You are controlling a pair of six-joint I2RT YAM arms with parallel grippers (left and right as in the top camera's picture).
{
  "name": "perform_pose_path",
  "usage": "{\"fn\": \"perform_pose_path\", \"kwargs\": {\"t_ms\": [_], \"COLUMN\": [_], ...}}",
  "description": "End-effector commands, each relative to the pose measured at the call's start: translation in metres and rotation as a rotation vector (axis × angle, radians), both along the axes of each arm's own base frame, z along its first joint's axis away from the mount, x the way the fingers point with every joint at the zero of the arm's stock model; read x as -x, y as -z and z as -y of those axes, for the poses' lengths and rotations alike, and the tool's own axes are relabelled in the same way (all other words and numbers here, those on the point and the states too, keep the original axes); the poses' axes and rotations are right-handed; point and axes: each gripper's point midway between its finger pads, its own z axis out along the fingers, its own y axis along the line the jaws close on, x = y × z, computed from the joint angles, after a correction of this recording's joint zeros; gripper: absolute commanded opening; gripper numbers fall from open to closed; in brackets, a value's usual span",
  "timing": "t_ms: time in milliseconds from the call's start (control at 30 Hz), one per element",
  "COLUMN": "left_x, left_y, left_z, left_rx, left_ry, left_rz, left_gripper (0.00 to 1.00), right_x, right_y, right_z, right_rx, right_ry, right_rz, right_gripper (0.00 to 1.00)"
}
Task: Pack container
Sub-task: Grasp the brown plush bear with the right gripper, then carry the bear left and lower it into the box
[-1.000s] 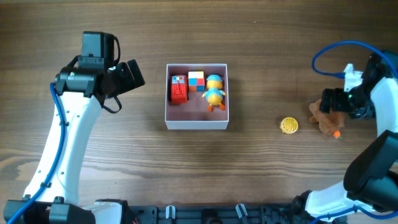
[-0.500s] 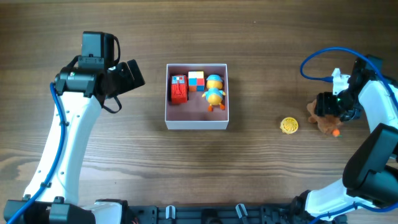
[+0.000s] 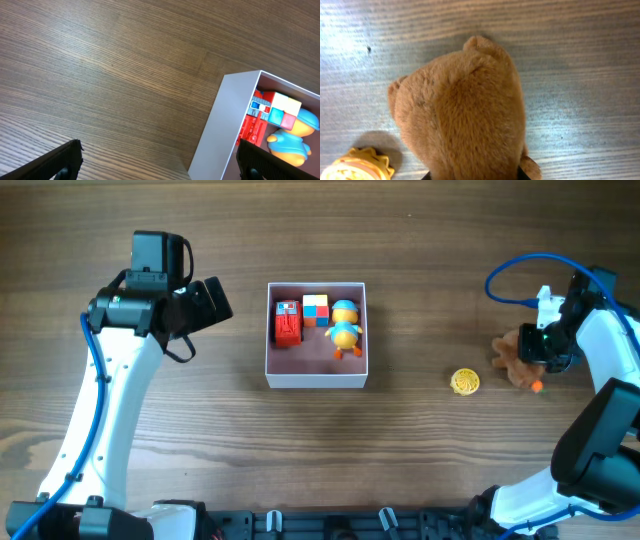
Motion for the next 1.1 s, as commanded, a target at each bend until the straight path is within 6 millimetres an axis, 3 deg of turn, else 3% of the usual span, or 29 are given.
{"fn": "perform_pose_path", "kwargs": {"t_ms": [0, 100, 167, 233, 333, 433, 500, 533, 667, 700, 867, 1067], "left_x": [-0.002, -0.006, -0.008, -0.006, -0.004, -0.001, 0.002, 0.002, 0.002, 0.002, 0.002, 0.002], "left_y": [0.0, -0.002, -0.003, -0.003, -0.003, -0.002, -0.002, -0.002, -0.002, -0.002, -0.002, -0.002], "left_z": [-0.002, -0.005, -0.019, -0.037, -0.058, -0.074, -0.084, -0.085, -0.085, -0.085, -0.085, -0.085], "left_rx": [0.002, 0.003, 0.004, 0.007, 0.051, 0.096, 0.096, 0.096, 0.096, 0.096, 0.096, 0.096], "left_ry": [-0.014, -0.023, -0.062, -0.121, -0.183, -0.234, -0.263, -0.266, -0.267, -0.267, -0.267, -0.267], "left_rz": [-0.001, 0.021, 0.027, 0.024, 0.025, 0.023, 0.023, 0.023, 0.023, 0.023, 0.023, 0.023], "left_gripper": [1.0, 1.0, 1.0, 1.0, 1.0, 1.0, 1.0, 1.0, 1.0, 1.0, 1.0, 1.0], "right_x": [-0.011, -0.036, -0.055, -0.067, -0.07, -0.054, -0.031, -0.023, -0.002, 0.002, 0.0, 0.001], "right_y": [-0.006, -0.047, -0.096, -0.143, -0.198, -0.218, -0.205, -0.196, -0.153, -0.134, -0.069, -0.045], "right_z": [-0.008, -0.022, -0.052, -0.094, -0.168, -0.257, -0.321, -0.341, -0.391, -0.402, -0.412, -0.411], "right_rx": [-0.027, 0.007, 0.031, 0.043, 0.074, 0.014, -0.031, -0.036, -0.029, -0.03, -0.012, -0.003], "right_ry": [0.033, -0.017, -0.111, -0.236, -0.44, -0.661, -0.843, -0.914, -1.119, -1.148, -1.17, -1.174], "right_rz": [0.05, 0.172, 0.288, 0.396, 0.533, 0.597, 0.569, 0.547, 0.44, 0.395, 0.234, 0.173], "right_gripper": [0.04, 0.04, 0.05, 0.05, 0.04, 0.04, 0.04, 0.04, 0.04, 0.04, 0.04, 0.04]}}
